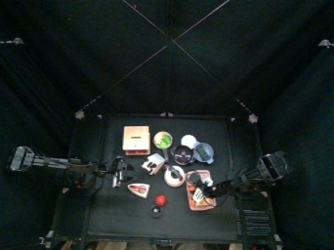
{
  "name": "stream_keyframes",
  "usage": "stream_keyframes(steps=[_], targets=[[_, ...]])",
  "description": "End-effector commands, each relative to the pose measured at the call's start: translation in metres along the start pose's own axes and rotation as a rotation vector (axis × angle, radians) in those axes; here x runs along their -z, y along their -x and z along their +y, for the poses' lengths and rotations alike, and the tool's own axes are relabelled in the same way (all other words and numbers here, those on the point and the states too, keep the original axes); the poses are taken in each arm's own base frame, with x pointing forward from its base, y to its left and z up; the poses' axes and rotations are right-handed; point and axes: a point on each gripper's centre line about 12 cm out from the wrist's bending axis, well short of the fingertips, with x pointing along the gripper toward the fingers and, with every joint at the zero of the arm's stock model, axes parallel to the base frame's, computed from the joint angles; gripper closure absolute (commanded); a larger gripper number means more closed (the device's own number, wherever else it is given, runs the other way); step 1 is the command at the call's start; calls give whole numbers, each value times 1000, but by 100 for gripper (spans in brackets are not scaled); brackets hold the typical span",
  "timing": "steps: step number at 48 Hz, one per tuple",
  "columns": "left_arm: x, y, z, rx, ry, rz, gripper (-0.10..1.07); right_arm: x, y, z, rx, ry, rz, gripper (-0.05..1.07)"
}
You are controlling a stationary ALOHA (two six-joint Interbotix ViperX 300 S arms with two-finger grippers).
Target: Grab carrot top
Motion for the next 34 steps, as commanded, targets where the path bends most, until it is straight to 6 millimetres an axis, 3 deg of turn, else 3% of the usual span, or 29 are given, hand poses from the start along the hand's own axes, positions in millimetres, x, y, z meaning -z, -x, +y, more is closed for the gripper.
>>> stream_keyframes(steps=[1, 19, 34], targets=[[-6, 0, 0, 2, 2, -15, 19, -11, 14, 9, -55, -14, -36, 30], [-5, 0, -1, 7, -1, -14, 19, -12, 16, 10, -63, -13, -43, 30], [-5, 0, -2, 10, 0, -14, 19, -18, 24, 22, -101, 42, -83, 31]])
